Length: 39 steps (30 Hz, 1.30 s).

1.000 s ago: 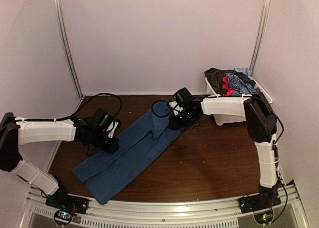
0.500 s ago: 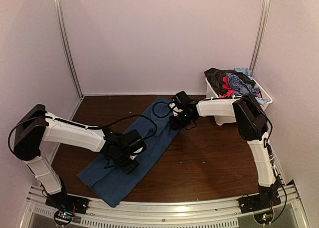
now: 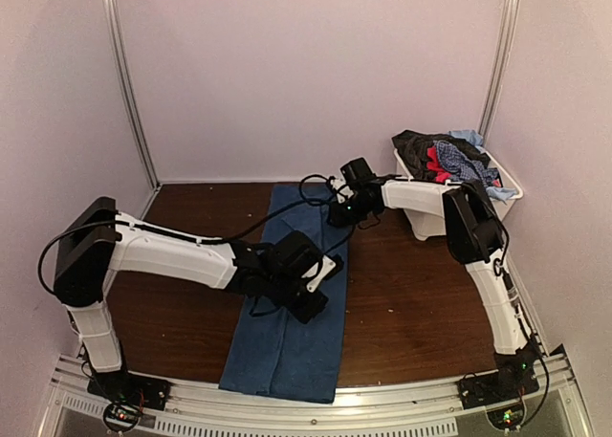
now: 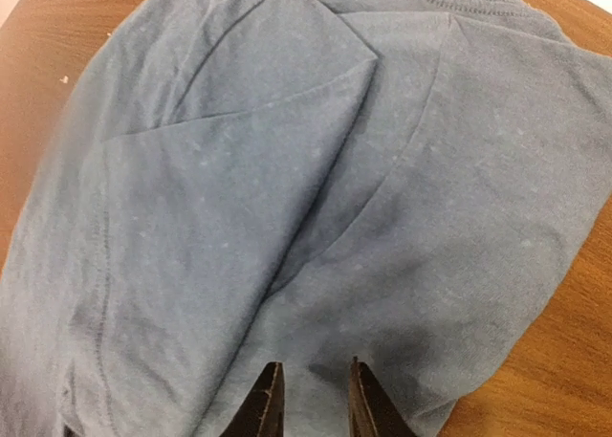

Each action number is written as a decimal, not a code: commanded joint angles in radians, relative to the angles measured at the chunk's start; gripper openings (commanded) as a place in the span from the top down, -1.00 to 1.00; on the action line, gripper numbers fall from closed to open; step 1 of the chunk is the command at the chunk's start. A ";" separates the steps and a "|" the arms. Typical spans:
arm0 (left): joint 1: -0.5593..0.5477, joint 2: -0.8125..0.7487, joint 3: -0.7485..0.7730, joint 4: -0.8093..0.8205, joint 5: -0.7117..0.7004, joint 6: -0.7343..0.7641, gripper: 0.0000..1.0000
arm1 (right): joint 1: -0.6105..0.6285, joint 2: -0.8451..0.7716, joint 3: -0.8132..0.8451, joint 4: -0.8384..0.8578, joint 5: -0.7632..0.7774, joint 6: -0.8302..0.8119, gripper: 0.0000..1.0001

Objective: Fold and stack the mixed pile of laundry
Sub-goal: Rotate the rectangle-folded T-shirt at the center of the board, then pick up the rectangle-folded T-shirt from the center of the board.

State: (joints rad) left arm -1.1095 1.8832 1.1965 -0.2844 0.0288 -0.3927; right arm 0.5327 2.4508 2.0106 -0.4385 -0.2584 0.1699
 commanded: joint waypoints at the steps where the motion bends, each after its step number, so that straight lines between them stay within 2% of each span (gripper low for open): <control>1: 0.068 -0.160 -0.051 0.080 0.025 0.003 1.00 | 0.009 -0.185 -0.038 -0.001 -0.100 -0.016 0.38; 4: 0.160 -0.282 -0.158 0.157 0.053 -0.028 0.99 | 0.011 -0.278 -0.101 0.013 -0.125 -0.010 0.30; 7: 0.257 -0.343 -0.215 0.155 0.032 -0.042 0.96 | 0.018 -0.334 -0.167 -0.006 -0.147 0.013 0.32; 13: 0.351 -0.271 -0.191 0.127 0.000 -0.028 0.98 | 0.073 -0.380 -0.365 0.039 -0.132 0.058 0.36; 19: 0.384 -0.164 -0.188 0.188 0.015 -0.115 1.00 | 0.108 -0.356 -0.480 0.103 -0.126 0.102 0.48; 28: 0.403 -0.077 -0.189 0.247 0.020 -0.166 1.00 | 0.066 -0.189 -0.420 0.086 -0.033 0.094 0.61; 39: 0.448 0.152 -0.027 0.257 0.075 -0.149 1.00 | -0.001 -0.065 -0.229 0.036 -0.035 0.065 0.61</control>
State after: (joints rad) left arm -0.6800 1.9656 1.1088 -0.0494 0.0814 -0.5446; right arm 0.5529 2.3112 1.7271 -0.3405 -0.3420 0.2535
